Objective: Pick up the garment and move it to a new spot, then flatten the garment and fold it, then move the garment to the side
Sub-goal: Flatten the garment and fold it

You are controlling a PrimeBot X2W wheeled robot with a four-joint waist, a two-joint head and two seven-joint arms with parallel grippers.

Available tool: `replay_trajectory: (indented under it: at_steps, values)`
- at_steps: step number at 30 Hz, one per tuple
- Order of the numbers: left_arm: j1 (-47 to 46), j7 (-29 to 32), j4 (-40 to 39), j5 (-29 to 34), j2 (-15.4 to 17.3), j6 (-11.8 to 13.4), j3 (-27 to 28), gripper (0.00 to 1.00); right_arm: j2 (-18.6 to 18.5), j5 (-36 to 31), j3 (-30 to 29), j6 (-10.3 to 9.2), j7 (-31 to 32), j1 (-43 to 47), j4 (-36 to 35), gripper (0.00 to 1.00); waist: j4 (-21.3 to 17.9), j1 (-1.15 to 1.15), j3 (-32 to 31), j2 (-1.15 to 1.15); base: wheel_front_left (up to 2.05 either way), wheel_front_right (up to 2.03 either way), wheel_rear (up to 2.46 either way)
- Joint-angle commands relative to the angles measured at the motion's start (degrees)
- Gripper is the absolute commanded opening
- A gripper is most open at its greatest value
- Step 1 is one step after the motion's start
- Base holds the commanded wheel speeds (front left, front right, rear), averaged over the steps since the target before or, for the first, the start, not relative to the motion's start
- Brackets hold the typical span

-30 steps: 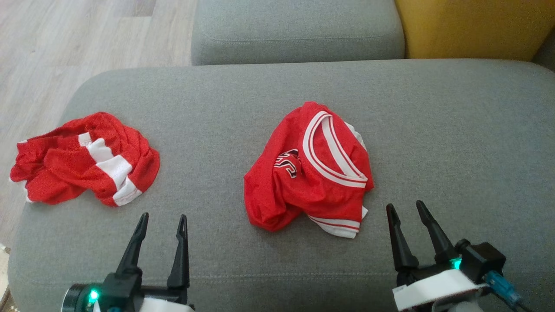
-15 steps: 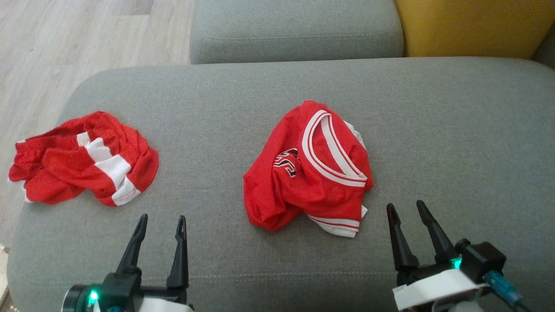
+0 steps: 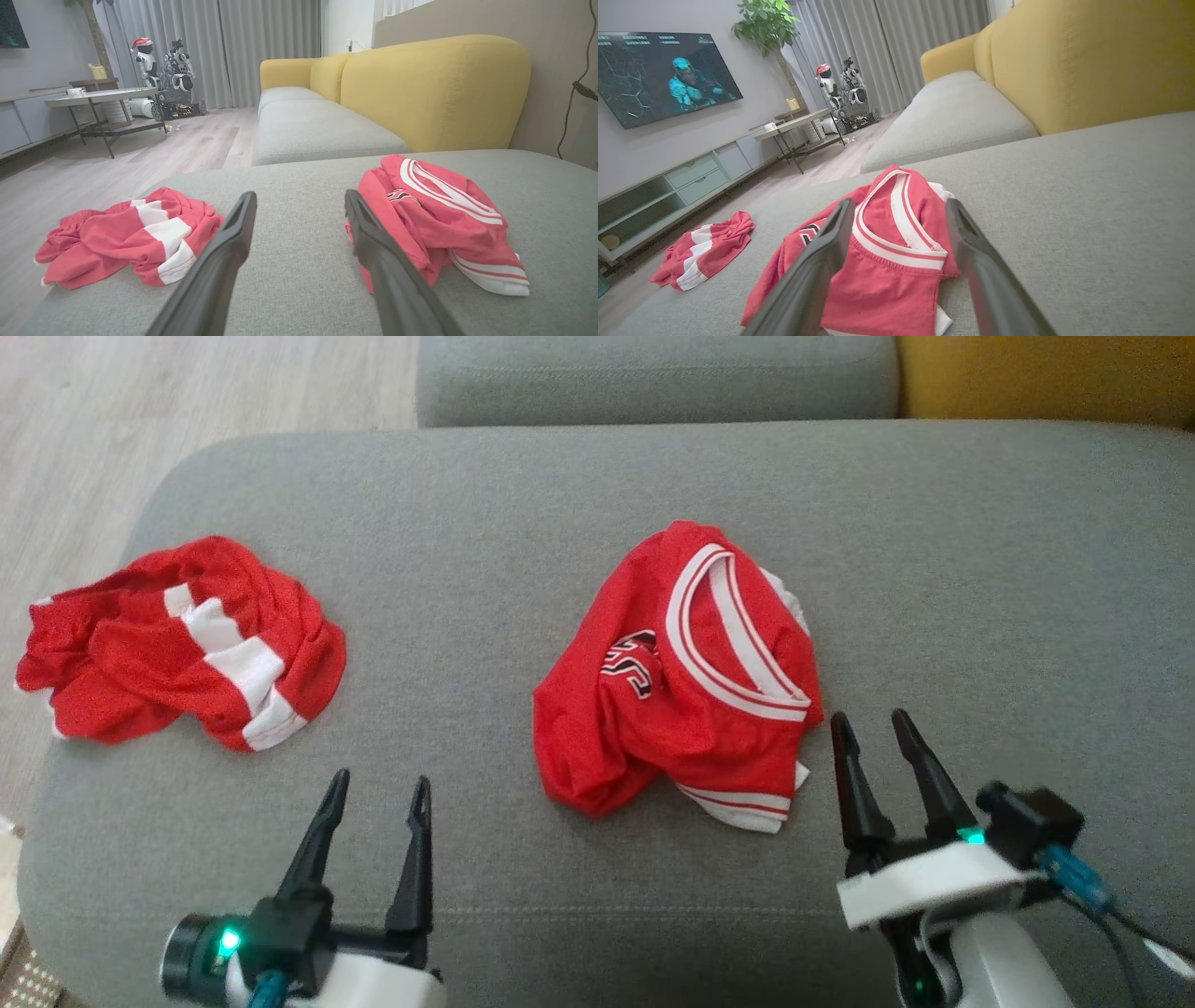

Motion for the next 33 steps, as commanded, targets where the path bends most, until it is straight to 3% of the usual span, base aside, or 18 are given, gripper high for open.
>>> replay_trajectory:
  at_steps: [1,9,16,27,33]
  values:
    - [-3.5,-0.3,-1.6,0.6,-0.6,-0.2,1.1,1.00,0.1,1.0,1.3,0.43,-0.5,-3.8,0.4,1.00,0.9,0.00,1.1,0.00,0.00,0.00,0.00]
    - [-6.7,-0.3,-0.6,-0.1,-1.1,-0.2,-1.6,1.00,0.1,8.5,2.8,0.43,-0.5,-14.5,22.1,1.00,3.6,0.00,4.7,0.00,0.00,0.00,0.00]
    - [-8.1,-0.3,-0.2,-0.4,-1.2,0.0,-2.8,1.00,0.1,10.7,3.8,0.43,-0.5,-20.5,32.4,1.00,4.9,0.00,6.6,0.00,0.00,0.00,0.00]
    - [-8.9,-0.3,0.3,-0.2,-1.3,-0.4,-3.2,1.00,0.1,10.3,2.1,0.43,-0.5,-22.4,36.6,1.00,4.3,0.00,6.4,0.00,0.00,0.00,0.00]
    - [-9.6,-0.3,0.4,0.2,-1.3,-1.0,-3.6,1.00,0.1,18.4,6.4,0.43,0.0,-23.4,36.9,1.00,4.3,0.00,6.9,0.00,0.00,0.00,0.00]
